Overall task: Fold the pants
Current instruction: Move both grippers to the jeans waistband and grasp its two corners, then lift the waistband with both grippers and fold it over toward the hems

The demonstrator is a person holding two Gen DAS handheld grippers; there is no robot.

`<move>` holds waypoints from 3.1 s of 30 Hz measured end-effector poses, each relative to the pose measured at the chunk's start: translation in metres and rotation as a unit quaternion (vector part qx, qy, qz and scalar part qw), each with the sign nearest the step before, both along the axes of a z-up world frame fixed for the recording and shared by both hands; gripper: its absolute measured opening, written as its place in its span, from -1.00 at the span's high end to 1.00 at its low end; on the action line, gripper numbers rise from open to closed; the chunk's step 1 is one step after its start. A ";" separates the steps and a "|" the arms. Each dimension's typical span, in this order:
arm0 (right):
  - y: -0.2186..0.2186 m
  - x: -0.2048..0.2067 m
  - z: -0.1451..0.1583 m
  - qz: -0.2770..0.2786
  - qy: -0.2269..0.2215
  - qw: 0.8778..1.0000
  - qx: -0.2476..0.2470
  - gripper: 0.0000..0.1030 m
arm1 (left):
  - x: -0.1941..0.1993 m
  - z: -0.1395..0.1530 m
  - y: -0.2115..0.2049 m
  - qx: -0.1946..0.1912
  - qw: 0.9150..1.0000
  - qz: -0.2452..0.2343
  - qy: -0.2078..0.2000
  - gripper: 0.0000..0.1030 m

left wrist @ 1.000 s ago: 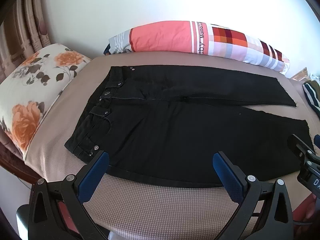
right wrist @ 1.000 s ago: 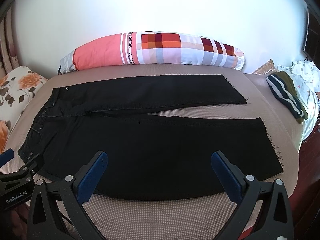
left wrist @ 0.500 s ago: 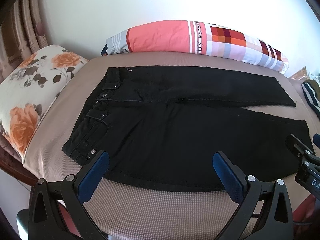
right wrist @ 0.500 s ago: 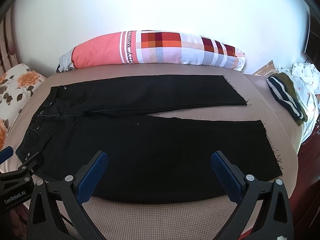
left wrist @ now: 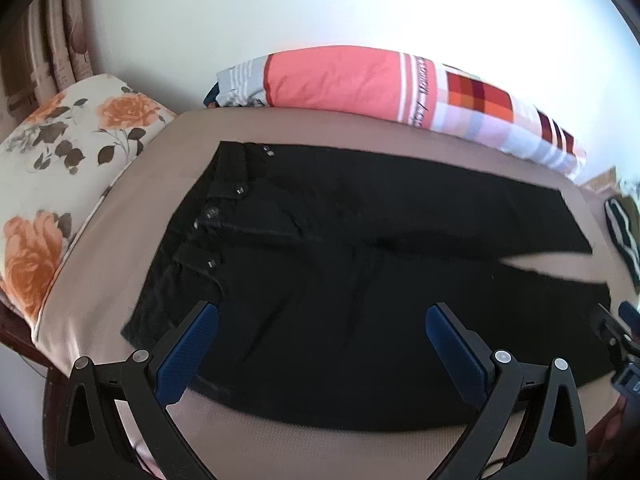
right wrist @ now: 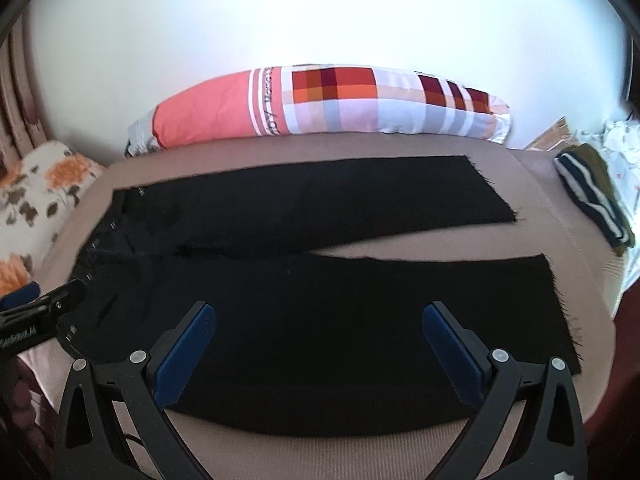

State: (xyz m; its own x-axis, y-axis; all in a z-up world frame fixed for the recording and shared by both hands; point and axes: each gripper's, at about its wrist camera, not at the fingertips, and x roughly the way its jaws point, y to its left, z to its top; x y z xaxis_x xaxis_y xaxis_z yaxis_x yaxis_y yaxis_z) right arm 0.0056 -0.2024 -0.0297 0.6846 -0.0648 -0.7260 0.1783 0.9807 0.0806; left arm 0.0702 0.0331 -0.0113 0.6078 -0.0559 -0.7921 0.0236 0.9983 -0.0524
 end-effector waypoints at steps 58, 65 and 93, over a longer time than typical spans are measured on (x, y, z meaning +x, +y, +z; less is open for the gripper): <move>0.037 0.260 -0.078 0.152 0.082 0.976 0.130 -1.00 | 0.355 -0.142 0.183 -0.385 0.905 -0.036 0.177 0.43; 0.034 0.297 -0.076 0.211 0.088 0.969 0.093 -1.00 | 0.341 -0.123 0.179 -0.374 0.917 -0.032 0.135 0.81; 0.028 0.404 -0.099 0.540 0.289 0.791 -0.008 0.15 | 0.264 -0.025 0.174 -0.364 0.924 -0.113 0.022 0.81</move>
